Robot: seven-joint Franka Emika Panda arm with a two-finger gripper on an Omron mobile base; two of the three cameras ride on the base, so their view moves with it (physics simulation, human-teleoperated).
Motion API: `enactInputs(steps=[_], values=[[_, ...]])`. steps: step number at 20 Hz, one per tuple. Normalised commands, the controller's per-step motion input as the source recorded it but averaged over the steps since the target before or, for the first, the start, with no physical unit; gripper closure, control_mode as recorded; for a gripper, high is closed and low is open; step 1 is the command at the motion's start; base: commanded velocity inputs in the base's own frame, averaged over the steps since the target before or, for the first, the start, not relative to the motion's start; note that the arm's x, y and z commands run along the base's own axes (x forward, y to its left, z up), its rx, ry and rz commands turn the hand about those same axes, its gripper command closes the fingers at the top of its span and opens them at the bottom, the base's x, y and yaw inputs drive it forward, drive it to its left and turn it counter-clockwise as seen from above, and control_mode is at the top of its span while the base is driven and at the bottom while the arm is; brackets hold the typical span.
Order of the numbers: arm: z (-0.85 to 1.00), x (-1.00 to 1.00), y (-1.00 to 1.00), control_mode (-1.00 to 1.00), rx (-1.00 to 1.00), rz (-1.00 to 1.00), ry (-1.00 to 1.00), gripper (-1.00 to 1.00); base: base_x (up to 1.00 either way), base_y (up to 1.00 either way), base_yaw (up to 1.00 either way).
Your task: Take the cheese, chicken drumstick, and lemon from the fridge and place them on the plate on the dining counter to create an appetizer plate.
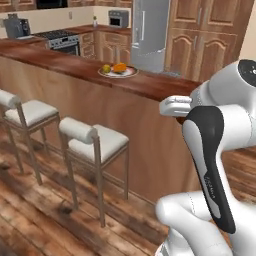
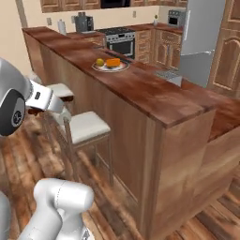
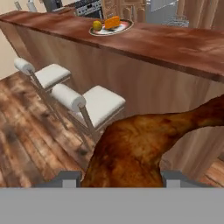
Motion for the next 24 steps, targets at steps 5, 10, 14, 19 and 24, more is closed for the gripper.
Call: enactInputs(steps=[5,10,14,19,24], values=[[0.0,0.0,0.0,1.0,0.0,0.0,0.0,1.0,0.37,0.92,-0.56],[0.0,0.0,0.0,1.0,0.0,0.0,0.0,1.0,0.18,0.96,-0.55],[0.0,0.0,0.0,1.0,0.0,0.0,0.0,1.0,0.19,0.94,-0.54],[0.0,0.0,0.0,1.0,0.0,0.0,0.0,1.0,0.16,0.89,-0.52],[0.0,0.0,0.0,1.0,0.0,0.0,0.0,1.0,0.28,0.84,-0.48]])
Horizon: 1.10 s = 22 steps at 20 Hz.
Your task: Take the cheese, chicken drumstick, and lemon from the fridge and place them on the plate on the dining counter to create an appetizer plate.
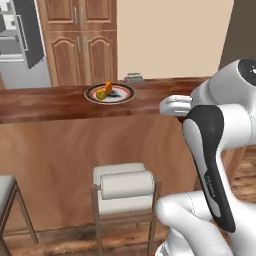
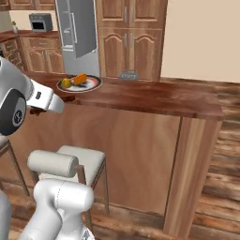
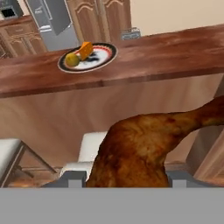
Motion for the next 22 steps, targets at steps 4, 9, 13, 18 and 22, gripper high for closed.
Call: enactInputs(steps=[4,9,13,18,22], values=[[0.0,0.0,0.0,1.0,0.0,0.0,0.0,1.0,0.71,0.76,-0.35],[0.0,0.0,0.0,1.0,0.0,0.0,0.0,1.0,0.91,0.67,-0.24],[0.0,0.0,0.0,1.0,0.0,0.0,0.0,1.0,0.8,0.42,-0.18],[0.05,0.74,0.17,-1.0,0.0,-0.11,0.01,1.0,0.17,0.07,-0.03],[0.02,1.0,0.19,-1.0,0.0,-0.1,0.02,1.0,0.0,0.0,0.0]])
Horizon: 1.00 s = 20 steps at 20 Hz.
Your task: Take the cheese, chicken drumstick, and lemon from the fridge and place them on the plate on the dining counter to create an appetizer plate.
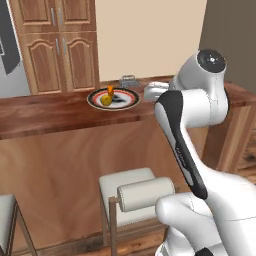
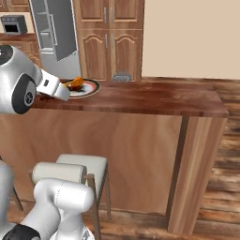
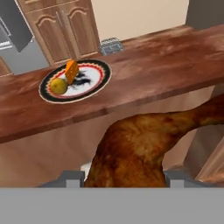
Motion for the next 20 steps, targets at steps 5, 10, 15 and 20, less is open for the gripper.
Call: enactInputs(steps=[5,10,15,20], values=[[0.0,0.94,0.21,-1.0,0.0,-0.05,0.05,1.0,0.0,0.0,0.0],[-0.2,0.71,0.3,-1.0,0.0,0.0,0.04,1.0,0.0,0.0,0.0],[-0.32,0.7,0.05,-1.0,0.01,0.0,0.05,1.0,0.0,0.0,0.0],[-0.38,0.65,0.01,-1.0,0.02,0.0,0.05,1.0,0.0,0.0,0.0]])
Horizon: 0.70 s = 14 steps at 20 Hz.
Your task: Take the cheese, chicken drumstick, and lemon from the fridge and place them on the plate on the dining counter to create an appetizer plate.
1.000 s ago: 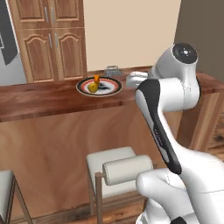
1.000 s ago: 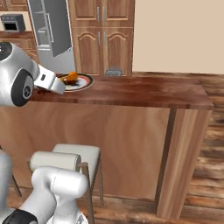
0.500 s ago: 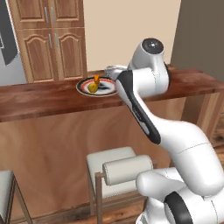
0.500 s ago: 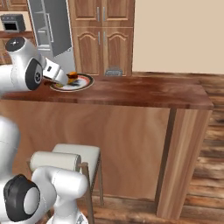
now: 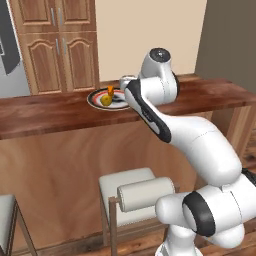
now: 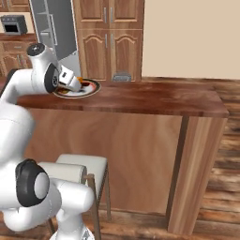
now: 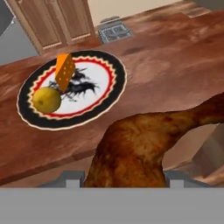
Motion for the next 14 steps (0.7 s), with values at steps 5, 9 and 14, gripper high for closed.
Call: enactInputs(steps=[5,9,14], values=[[-0.28,0.51,0.21,-1.0,0.01,0.0,0.01,1.0,0.0,0.0,0.0],[-0.22,0.53,0.27,-1.0,0.01,0.0,0.02,1.0,0.0,0.0,0.0],[-0.24,0.43,0.13,-1.0,0.01,0.0,0.04,1.0,0.0,0.0,0.0]])
